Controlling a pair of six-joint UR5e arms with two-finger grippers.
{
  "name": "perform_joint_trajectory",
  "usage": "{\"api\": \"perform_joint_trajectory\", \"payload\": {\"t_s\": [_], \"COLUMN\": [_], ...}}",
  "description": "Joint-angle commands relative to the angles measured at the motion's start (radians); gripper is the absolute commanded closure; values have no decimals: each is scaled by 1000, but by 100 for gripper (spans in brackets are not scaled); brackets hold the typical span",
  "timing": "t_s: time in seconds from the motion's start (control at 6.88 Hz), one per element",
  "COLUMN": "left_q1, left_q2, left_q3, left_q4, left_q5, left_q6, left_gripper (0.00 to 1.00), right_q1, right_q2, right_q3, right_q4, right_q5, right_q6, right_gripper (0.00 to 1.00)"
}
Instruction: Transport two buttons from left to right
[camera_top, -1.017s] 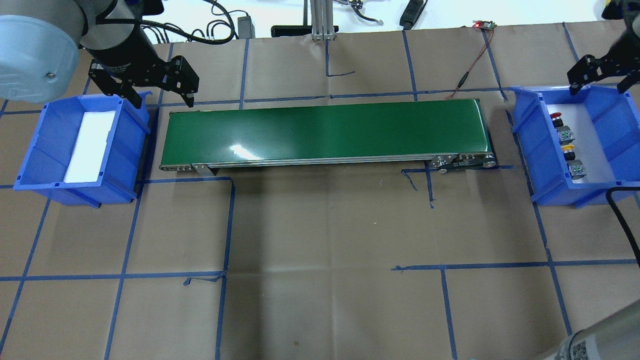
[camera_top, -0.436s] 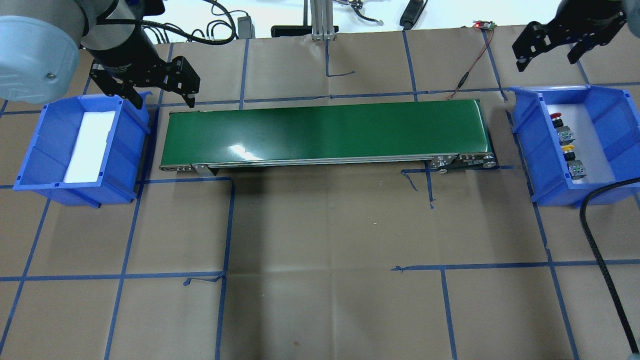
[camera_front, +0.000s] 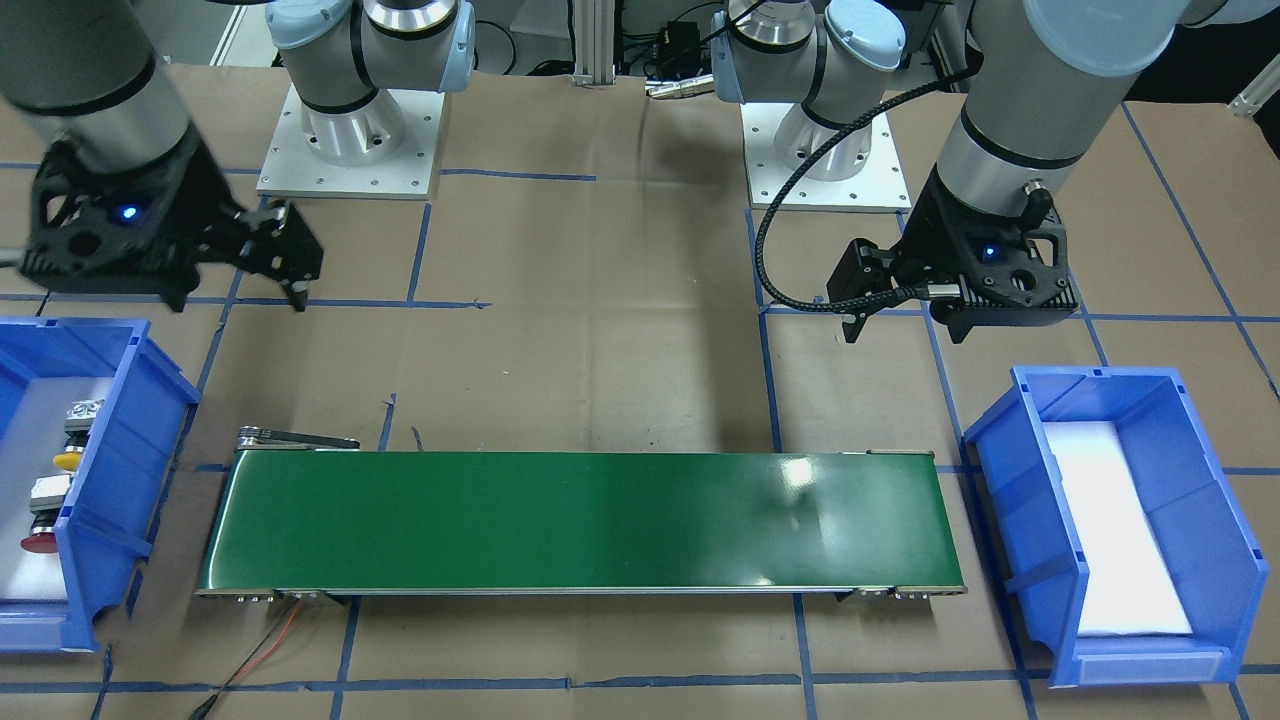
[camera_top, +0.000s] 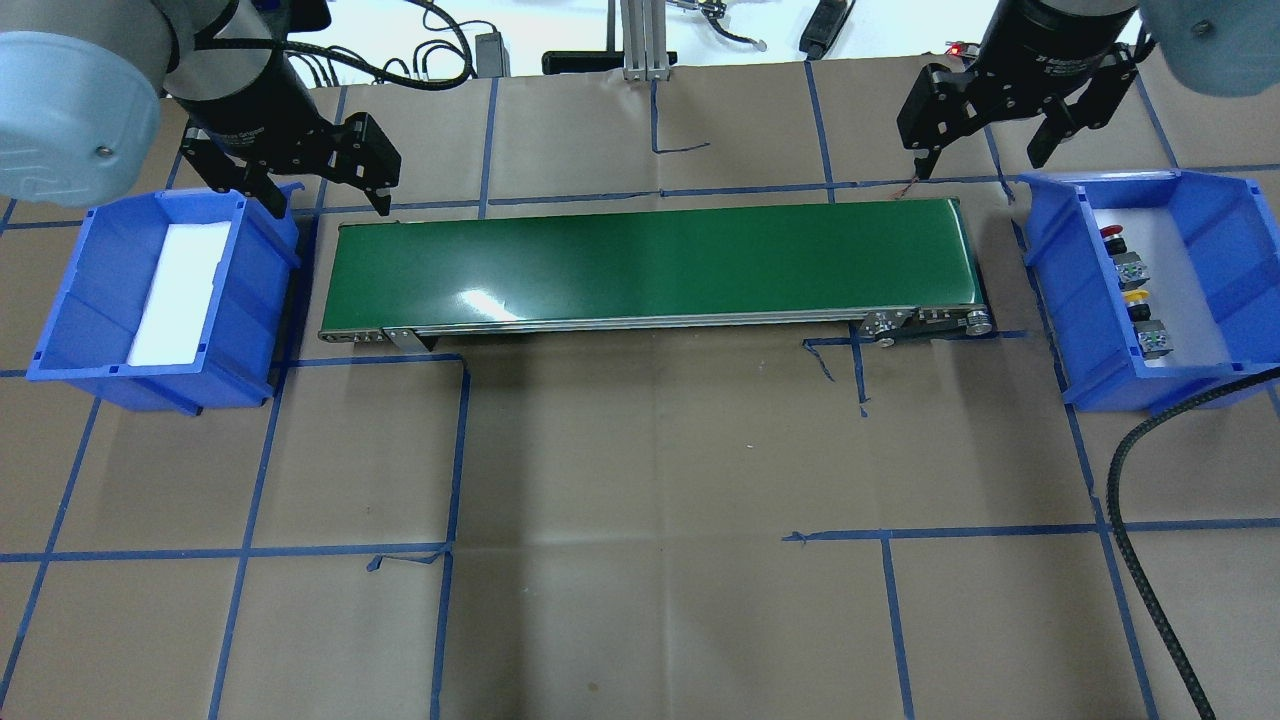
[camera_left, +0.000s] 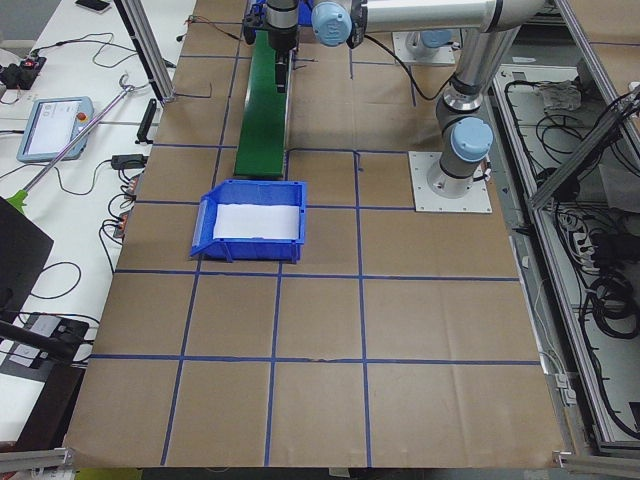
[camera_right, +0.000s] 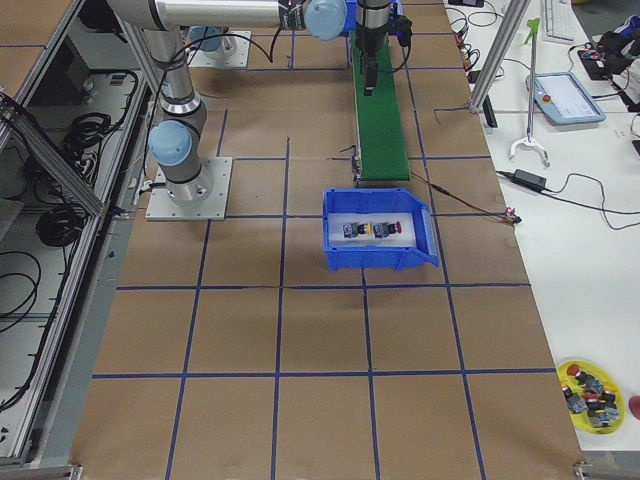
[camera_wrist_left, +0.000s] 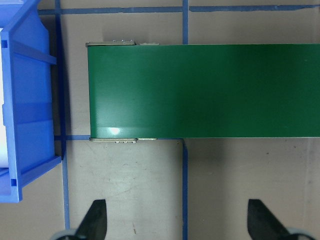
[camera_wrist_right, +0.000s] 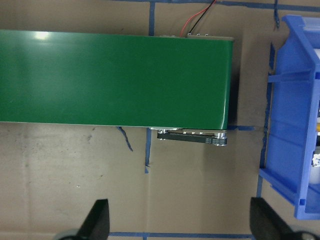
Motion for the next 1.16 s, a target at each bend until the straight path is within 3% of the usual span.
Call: {"api": "perform_joint_trajectory", "payload": {"t_s": [0.0, 1.02], "left_q1": [0, -18], "left_q2": [0, 11], "left_q3": [0, -5], "left_q4": [-1, 2], "left_q5": [-2, 0], "left_q6": [0, -2], "left_gripper": [0, 0], "right_q1": [45, 45], "right_q2": [-32, -115], "right_q3": [8, 94], "right_q4": [85, 85], "right_q5": [29, 32], "right_q6": [77, 78], "right_gripper": [0, 0]}}
